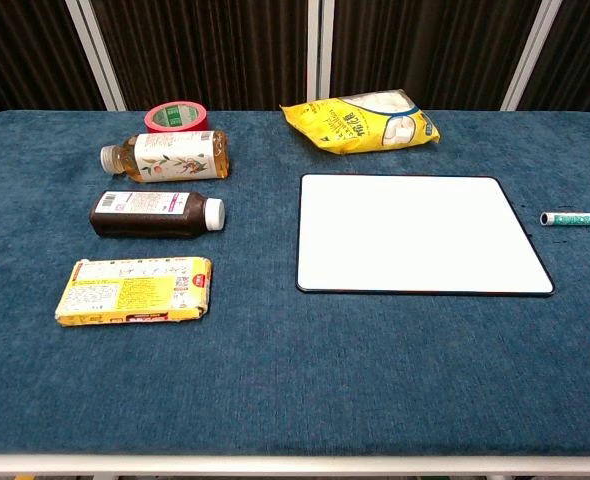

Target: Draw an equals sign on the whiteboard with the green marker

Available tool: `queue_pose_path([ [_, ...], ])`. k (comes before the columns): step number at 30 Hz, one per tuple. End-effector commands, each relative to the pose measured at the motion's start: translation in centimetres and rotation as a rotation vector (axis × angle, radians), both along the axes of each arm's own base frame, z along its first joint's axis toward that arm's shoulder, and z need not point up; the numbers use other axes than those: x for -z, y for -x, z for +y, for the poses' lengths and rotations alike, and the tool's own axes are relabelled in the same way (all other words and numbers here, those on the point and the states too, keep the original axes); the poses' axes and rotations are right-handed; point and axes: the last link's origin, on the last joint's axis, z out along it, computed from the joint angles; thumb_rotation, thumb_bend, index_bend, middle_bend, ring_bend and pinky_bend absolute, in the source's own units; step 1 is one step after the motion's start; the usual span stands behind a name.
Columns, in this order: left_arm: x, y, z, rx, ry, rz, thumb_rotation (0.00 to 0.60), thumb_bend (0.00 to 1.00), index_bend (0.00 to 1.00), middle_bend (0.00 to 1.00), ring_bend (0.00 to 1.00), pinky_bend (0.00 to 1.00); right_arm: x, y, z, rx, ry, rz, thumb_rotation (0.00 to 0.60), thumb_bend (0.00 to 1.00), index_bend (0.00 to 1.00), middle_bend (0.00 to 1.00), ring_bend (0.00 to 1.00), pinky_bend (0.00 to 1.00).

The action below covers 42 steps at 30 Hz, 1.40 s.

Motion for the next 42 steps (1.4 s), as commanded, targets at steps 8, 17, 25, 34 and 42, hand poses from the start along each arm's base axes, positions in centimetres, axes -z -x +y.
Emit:
queue_pose_path([
  [8,0.2,0.0,0.2,-0.004,0.008,-0.006,0.6,0.06,0.11,0.04,0.0,0.0,0.8,-0.2,-1.9,-0.022,-0.029,-0.005,0.6,0.17,0.0,0.12,0.0,0.0],
  [17,0.2,-0.1,0.0,-0.011,0.009,-0.012,0.6,0.06,0.12,0.04,0.0,0.0,5.1,0.7,-9.3,0.028,-0.165,0.117,0.6,0.17,0.1,0.22,0.0,0.0],
  [25,0.0,0.0,-0.5,-0.027,0.004,-0.016,0.6,0.06,0.11,0.04,0.0,0.0,10.5,1.6,-14.4,0.047,-0.275,0.249,0.6,0.17,0.28,0.33,0.07,0.02],
  [34,0.1,0.0,-0.5,-0.027,0.016,-0.014,0.6,0.06,0.11,0.04,0.0,0.0,14.2,2.4,-16.0,0.046,-0.32,0.335,0.6,0.19,0.35,0.4,0.13,0.05],
  [42,-0.1,0.0,-0.6,-0.037,0.016,-0.017,0.6,0.06,0.11,0.04,0.0,0.0,14.8,2.9,-17.0,0.056,-0.325,0.353,0.6,0.23,0.42,0.44,0.17,0.05],
])
